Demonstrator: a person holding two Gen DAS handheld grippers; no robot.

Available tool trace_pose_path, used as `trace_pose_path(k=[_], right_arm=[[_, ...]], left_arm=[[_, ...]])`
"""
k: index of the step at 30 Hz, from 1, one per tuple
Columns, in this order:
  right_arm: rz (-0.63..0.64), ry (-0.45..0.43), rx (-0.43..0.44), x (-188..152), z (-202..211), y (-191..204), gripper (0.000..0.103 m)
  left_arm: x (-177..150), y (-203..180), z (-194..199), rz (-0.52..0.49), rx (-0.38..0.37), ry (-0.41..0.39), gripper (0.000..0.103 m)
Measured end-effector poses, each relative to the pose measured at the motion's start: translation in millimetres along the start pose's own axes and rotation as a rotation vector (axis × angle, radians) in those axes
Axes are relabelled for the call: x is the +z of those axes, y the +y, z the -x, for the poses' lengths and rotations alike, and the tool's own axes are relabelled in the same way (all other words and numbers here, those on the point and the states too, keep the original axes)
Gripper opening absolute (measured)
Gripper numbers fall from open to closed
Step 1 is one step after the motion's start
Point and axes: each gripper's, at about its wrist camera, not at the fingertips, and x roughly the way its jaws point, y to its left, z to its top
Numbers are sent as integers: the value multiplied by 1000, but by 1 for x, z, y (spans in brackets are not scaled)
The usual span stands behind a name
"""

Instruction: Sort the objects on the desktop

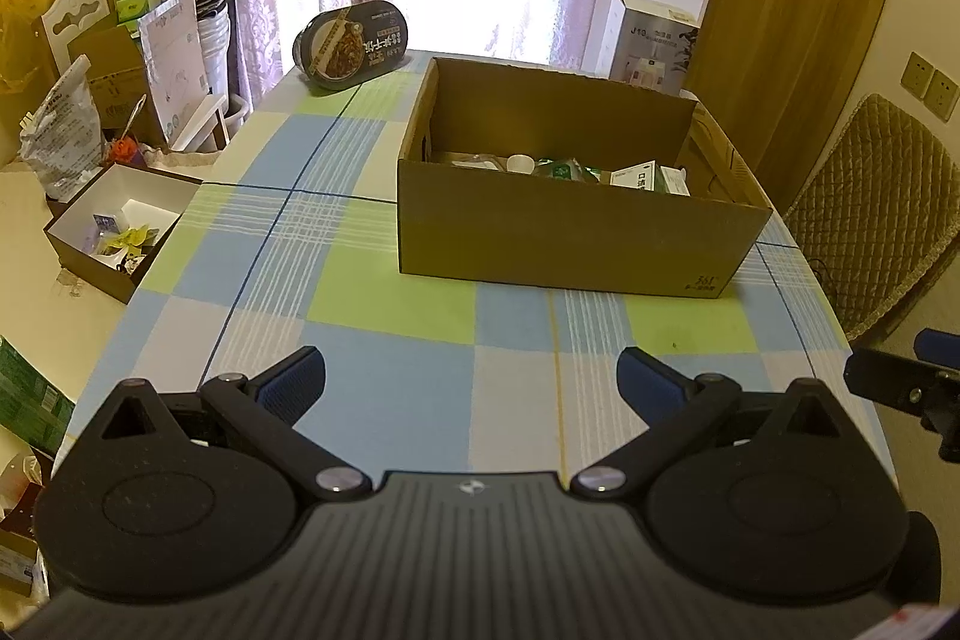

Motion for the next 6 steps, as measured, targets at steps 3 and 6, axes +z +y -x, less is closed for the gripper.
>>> trace_pose_path(k=[3, 6], right_arm=[[0, 1, -1, 0, 0, 0, 101], [1, 5, -5, -3, -2, 0, 101]], left_arm=[[-1, 1, 0, 5, -4, -2, 102], [-1, 2, 1, 5, -9, -9, 102]])
